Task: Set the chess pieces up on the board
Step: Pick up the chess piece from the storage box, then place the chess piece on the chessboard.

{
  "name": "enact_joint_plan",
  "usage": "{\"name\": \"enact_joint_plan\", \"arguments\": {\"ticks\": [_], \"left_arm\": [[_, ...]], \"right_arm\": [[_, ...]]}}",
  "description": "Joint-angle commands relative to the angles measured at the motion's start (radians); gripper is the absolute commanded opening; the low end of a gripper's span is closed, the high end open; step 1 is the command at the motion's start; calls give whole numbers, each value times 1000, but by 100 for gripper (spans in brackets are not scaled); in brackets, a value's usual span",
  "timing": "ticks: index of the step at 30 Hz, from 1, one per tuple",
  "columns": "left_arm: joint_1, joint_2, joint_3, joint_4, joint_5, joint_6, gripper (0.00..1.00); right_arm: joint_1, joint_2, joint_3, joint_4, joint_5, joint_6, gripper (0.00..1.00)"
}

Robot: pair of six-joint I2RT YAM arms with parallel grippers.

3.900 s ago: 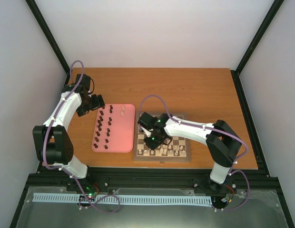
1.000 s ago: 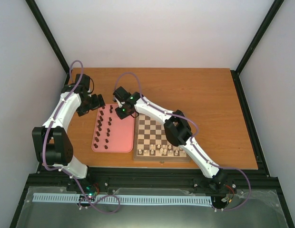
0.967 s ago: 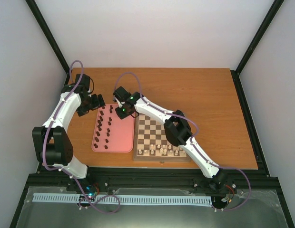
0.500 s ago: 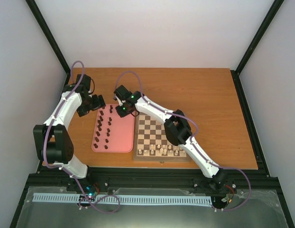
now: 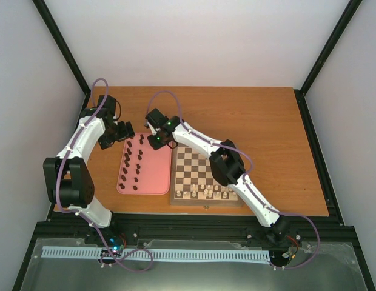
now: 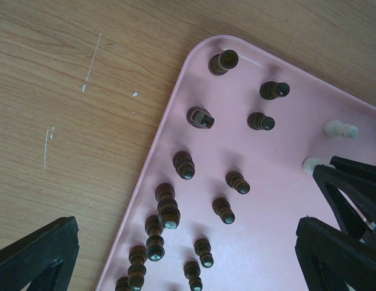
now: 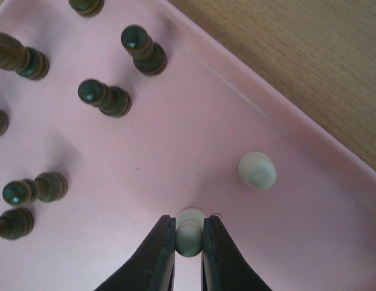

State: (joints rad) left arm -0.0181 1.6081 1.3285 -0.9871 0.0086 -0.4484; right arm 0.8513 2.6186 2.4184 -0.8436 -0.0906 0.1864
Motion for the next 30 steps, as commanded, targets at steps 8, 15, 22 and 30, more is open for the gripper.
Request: {"name": "enact_joint_plan", "arguments": {"ticks": [8,15,22,30], "left_arm": [[-3,-14,27,8,-2,6,100],[-3,-24,22,7,-7,7,100],[-2,-22,30,6,-14,6,100],[-3,-35,30,1,-32,10,100]], "right_arm": [[25,-365,-292,8,3,-57,9],[72,-691,-739,28,8,-13,9],[118,-887,-1045,40,24,45,9],[184,-940,-1168,58,14,97,9]]}}
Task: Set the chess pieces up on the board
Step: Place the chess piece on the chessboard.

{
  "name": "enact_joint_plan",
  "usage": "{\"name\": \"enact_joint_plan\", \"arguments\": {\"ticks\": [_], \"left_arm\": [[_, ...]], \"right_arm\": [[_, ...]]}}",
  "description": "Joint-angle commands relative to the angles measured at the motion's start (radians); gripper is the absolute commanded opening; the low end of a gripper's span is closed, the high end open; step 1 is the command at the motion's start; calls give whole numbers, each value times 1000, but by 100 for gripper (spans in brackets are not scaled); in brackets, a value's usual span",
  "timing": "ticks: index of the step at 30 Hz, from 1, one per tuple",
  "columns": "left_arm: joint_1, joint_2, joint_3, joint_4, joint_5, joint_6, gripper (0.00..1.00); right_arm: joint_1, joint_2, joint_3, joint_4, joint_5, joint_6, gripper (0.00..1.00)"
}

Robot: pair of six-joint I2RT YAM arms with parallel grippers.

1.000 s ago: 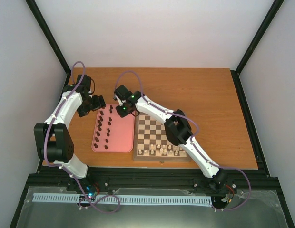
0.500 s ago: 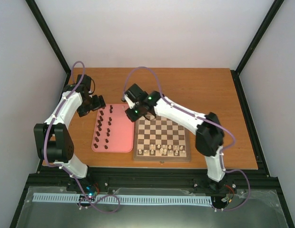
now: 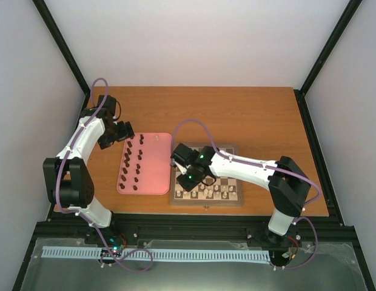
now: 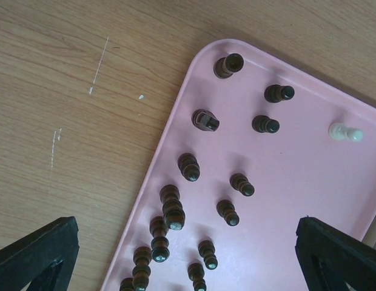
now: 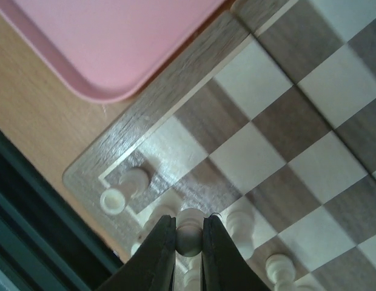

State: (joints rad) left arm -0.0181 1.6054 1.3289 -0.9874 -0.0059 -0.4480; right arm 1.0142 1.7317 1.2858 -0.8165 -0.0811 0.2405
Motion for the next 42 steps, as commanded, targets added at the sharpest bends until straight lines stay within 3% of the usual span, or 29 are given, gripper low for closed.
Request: {"name": "enact_joint_plan", "arguments": {"ticks": [1,42], "left_arm": [[-3,-34,26,2,-18,9,100],[-2,-28,13,10,-11,9,100]], "right_arm": [[22,-52,-46,31,8,47,9],[21,69,4,33,41,15,15]]}}
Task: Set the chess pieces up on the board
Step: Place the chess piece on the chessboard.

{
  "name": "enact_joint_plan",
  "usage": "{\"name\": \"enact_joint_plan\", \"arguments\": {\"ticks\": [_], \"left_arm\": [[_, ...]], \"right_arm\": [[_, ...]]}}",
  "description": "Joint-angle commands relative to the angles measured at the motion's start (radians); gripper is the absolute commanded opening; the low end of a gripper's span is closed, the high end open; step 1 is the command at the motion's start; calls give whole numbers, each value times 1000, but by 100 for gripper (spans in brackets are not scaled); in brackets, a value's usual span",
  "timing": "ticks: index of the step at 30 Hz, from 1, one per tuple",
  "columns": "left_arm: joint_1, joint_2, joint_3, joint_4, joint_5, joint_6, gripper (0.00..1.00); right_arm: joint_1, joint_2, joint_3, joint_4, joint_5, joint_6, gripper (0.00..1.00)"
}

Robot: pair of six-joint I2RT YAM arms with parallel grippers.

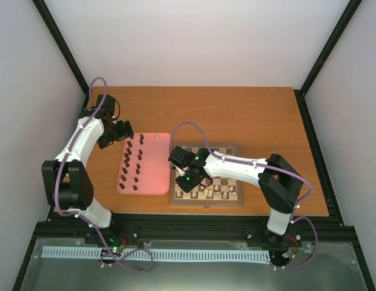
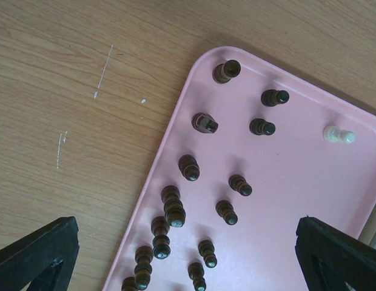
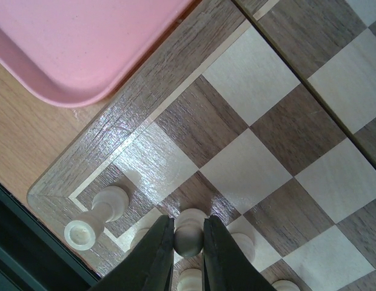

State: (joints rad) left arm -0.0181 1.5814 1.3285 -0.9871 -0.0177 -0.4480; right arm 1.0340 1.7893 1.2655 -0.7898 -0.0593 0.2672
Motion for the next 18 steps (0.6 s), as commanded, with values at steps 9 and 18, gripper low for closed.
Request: {"name": "enact_joint_plan", "arguments": {"ticks": [9,18], "left_arm": [[-3,3,18,9,-1,9,100],[-3,9,24,8,-5,11,100]], "right_arm": [[2,16,26,4,26,-20,17],[3,2,22,-1,36,-26,20]]}}
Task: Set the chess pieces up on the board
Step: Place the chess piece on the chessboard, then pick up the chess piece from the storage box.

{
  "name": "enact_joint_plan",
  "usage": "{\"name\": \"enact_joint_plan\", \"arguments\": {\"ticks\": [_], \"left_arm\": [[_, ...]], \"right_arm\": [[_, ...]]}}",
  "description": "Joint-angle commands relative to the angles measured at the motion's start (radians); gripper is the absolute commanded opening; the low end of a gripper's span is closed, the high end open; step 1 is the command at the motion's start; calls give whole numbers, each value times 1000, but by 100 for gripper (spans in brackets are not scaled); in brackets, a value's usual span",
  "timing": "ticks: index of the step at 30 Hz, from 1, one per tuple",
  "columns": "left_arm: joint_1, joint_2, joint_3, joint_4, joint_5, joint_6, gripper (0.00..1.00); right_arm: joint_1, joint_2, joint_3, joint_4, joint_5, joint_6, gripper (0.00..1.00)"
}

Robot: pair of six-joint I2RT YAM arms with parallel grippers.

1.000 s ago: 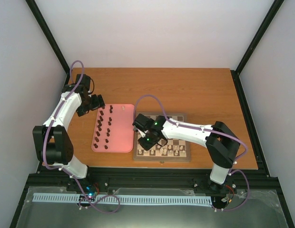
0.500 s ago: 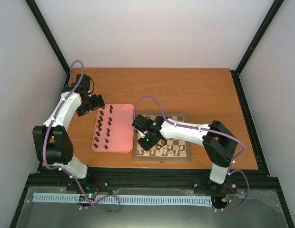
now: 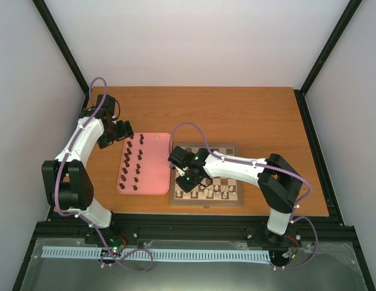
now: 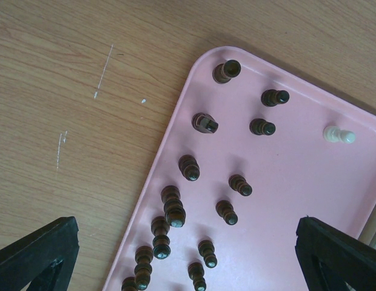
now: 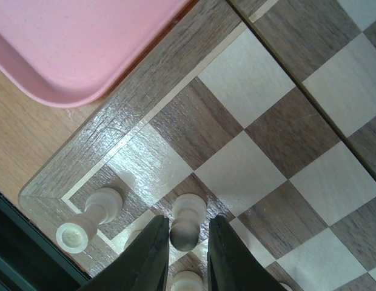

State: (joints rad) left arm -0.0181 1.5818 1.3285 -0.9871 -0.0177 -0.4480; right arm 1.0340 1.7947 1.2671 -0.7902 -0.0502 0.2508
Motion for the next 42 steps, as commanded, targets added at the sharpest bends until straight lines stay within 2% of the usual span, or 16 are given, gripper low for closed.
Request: {"name": "enact_joint_plan", "arguments": {"ticks": [1,5,14,17,25,32,38,42], "left_arm": [[-3,9,26,7,-4,10,100],[-3,12,32,4,-6,11,100],[-2,10,38,0,-11,12,100],[-2,4,36,0,-14,12,100],[-3,-9,34,0,-5,9,100],[-3,-18,41,-1,10,2,100],[-3,-18,30,-4,27,-3,100],[-3,-19,21,0,26,-4,100]], "right_arm": [[2,-7,23,-2,31,-11,21],[2,-19,47,-11,49,-18,27],[-4,-36,134,-53,86,-48,49],[-27,-15,193,-53,84,-63,53],[-153,257,530,-33,49,-134,55],[-184,579,1002,-103,61,-198,56],[-204,652,1052,0,25,-167,54],[-204,720,1103,6,27,-158,51]]}}
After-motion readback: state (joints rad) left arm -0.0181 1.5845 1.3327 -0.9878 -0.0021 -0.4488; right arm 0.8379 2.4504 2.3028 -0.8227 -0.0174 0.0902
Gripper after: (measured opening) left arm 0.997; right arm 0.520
